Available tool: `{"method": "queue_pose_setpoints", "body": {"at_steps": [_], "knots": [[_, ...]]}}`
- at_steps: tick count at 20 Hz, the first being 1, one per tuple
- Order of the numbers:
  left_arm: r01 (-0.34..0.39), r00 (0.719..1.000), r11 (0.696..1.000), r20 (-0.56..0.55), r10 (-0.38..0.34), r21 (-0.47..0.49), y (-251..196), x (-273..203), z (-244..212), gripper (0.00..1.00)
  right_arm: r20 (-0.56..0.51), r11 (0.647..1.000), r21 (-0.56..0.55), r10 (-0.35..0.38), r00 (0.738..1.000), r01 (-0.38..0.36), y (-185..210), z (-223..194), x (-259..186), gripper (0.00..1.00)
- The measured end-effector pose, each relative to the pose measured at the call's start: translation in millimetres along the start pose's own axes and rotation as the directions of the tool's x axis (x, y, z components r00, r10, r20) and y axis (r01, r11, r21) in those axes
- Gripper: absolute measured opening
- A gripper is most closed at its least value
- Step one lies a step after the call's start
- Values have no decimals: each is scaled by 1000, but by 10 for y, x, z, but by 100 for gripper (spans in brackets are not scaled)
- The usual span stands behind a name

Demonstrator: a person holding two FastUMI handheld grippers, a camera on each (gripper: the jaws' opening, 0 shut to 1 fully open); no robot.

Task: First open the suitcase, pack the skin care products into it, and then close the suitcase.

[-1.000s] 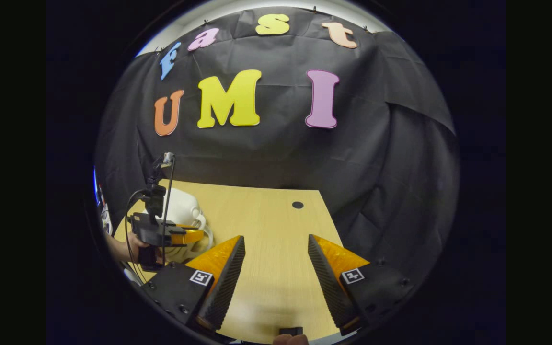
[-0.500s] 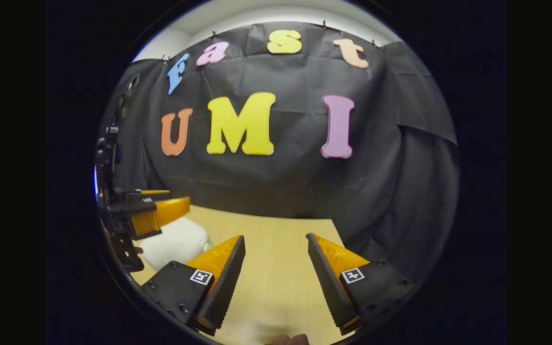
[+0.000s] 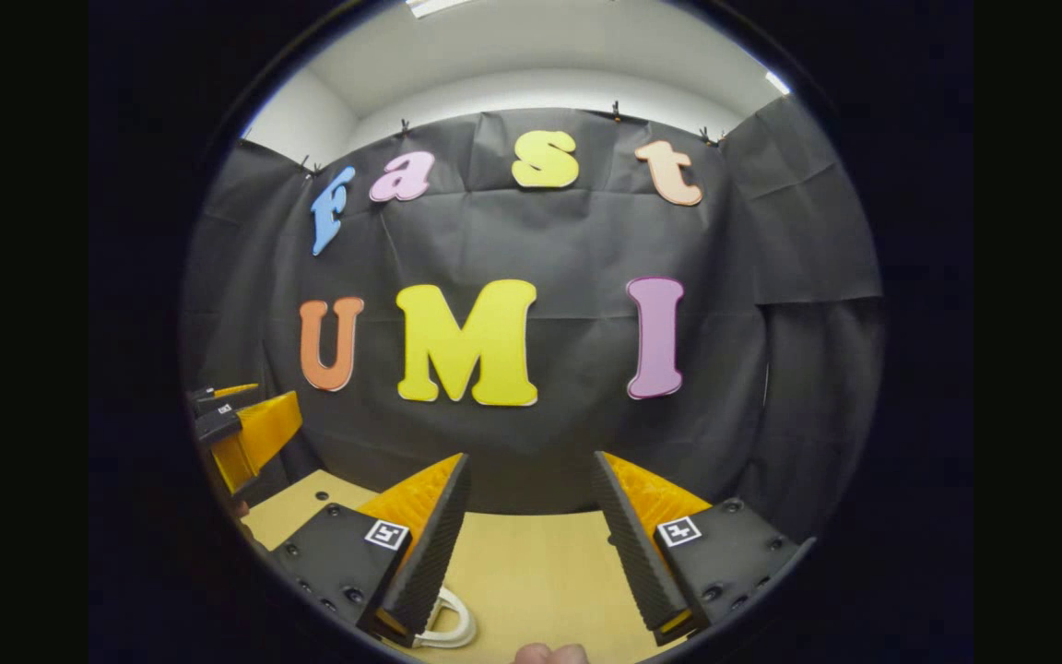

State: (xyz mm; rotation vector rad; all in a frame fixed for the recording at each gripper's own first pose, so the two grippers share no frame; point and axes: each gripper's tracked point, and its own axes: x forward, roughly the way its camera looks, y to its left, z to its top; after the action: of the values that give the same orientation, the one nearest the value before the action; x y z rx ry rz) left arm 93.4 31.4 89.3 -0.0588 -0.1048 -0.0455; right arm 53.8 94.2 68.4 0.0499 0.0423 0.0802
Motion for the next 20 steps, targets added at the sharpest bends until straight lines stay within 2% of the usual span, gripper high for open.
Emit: {"method": "queue_pose_setpoints", "body": {"at_steps": [11,20], "knots": [[-18,1000,999,-4,18,-46,193,-27,14,98,29,998,-17,57,998,-56,465,36,-52,80],[18,1000,999,-19,-19,-48,186,-18,7,98,23,996,-20,84,996,-84,621,-14,-99,79]]}}
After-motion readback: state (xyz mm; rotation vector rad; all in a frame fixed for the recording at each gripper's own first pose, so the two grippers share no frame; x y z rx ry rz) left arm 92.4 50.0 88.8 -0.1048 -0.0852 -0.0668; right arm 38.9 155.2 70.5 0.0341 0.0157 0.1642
